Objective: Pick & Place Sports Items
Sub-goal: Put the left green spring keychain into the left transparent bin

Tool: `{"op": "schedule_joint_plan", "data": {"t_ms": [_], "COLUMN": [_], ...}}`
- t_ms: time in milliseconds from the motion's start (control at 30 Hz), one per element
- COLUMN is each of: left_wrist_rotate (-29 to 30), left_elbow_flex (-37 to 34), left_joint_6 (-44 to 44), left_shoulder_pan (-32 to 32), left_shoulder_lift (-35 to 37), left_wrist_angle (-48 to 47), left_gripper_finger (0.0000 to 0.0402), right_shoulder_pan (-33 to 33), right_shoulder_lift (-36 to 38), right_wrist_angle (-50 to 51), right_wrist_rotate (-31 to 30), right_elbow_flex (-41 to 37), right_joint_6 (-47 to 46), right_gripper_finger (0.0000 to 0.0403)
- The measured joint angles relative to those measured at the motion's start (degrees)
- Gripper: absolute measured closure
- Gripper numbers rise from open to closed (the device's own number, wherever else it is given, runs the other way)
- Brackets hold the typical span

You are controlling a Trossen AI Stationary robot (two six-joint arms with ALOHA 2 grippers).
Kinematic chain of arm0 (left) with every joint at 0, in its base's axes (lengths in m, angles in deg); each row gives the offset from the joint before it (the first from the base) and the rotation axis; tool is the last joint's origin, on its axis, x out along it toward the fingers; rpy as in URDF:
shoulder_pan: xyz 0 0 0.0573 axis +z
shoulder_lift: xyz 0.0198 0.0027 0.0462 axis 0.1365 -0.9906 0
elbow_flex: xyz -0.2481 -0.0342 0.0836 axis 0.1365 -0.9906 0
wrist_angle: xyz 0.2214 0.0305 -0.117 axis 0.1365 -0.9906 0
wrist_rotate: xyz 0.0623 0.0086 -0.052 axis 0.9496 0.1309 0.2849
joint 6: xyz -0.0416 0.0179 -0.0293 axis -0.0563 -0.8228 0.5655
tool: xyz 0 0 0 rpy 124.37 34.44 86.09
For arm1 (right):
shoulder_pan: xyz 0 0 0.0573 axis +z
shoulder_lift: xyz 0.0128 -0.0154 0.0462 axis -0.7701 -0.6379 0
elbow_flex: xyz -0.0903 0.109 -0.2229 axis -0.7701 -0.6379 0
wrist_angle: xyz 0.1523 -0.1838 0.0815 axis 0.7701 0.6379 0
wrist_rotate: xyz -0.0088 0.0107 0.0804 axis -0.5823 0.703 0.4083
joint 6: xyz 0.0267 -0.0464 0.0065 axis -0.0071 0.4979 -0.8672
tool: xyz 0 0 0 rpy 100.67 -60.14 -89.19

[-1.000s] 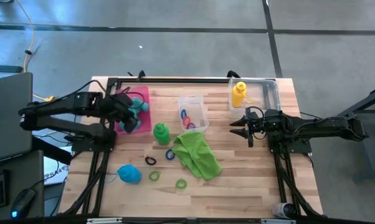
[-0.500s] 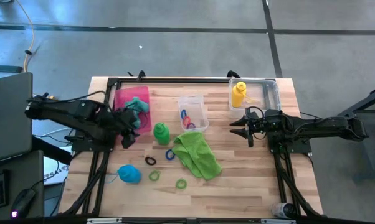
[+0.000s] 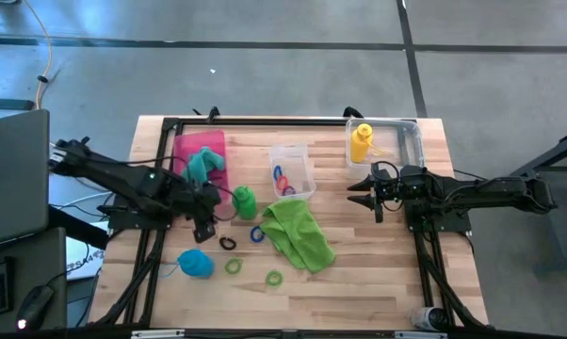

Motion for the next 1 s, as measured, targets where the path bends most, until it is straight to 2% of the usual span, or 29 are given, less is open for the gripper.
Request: {"op": "schedule_joint_plan", "data": {"t_ms": [233,500,767,1000], "left_wrist_rotate": [-5.2,-5.6,-5.7,-5.7], "left_elbow_flex": [0.0,0.0,0.0,0.6], "left_joint_6": [1.3,5.8,5.6,3.8], "left_shoulder_pan": [-1.3,-5.4,-11.5,-13.7], "left_shoulder_lift": [-4.7,-9.2,-12.5,-14.8], "left_wrist_angle": [6.7,10.0,15.9,18.4], "left_gripper_finger": [0.0216,0.0216,0.0216,0.0216], "right_shoulder_pan": [0.0,0.0,0.0,0.0], "right_shoulder_lift": [0.0,0.0,0.0,0.0], "right_wrist_angle": [0.0,0.0,0.0,0.0], "right_wrist_rotate": [0.0,0.0,0.0,0.0], "right_elbow_flex": [0.0,0.0,0.0,0.0], "right_joint_6": [0.0,0.0,0.0,0.0], "right_gripper_finger": [0.0261,0.0261,0.0261,0.0261]}}
